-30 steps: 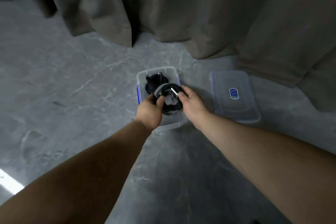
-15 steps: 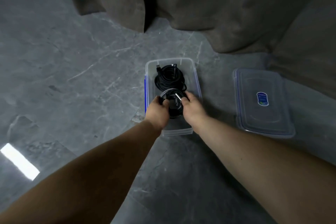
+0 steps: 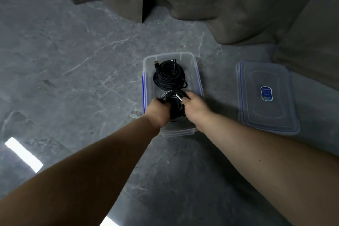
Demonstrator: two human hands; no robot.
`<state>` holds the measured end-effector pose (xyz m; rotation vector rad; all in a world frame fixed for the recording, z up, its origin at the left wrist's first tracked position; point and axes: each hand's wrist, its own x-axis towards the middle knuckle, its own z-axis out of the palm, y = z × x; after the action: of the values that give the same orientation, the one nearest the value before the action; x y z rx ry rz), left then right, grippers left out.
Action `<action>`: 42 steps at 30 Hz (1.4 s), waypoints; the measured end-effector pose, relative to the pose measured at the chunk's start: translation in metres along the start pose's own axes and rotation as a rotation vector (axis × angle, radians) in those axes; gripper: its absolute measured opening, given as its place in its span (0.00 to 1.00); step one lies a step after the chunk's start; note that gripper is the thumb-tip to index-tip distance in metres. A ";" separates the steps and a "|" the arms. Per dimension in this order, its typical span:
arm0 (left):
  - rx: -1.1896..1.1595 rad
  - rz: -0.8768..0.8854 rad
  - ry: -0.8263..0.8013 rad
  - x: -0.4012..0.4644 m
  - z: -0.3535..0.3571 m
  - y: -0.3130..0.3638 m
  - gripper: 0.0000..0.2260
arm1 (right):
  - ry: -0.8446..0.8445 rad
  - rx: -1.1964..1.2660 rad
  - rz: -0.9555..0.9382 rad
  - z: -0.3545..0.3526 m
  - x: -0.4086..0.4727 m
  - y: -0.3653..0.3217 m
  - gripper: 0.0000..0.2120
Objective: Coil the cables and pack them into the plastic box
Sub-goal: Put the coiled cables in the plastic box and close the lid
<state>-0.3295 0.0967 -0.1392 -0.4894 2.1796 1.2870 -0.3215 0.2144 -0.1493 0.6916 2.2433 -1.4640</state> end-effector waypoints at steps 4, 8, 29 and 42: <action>0.076 0.001 -0.045 -0.005 -0.002 0.004 0.13 | -0.019 -0.061 0.013 -0.001 0.001 -0.001 0.19; 0.060 -0.016 -0.064 -0.009 -0.002 0.008 0.07 | -0.006 -0.097 0.046 0.001 0.003 -0.003 0.17; 0.117 0.492 0.032 -0.047 0.016 0.050 0.31 | 0.112 0.053 -0.360 -0.072 -0.044 -0.011 0.27; 0.021 0.399 -0.164 -0.039 0.200 0.078 0.33 | 0.476 -0.206 -0.019 -0.235 -0.038 0.129 0.30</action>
<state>-0.2875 0.3108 -0.1392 0.0671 2.2165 1.4460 -0.2252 0.4671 -0.1317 1.0393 2.7081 -1.1388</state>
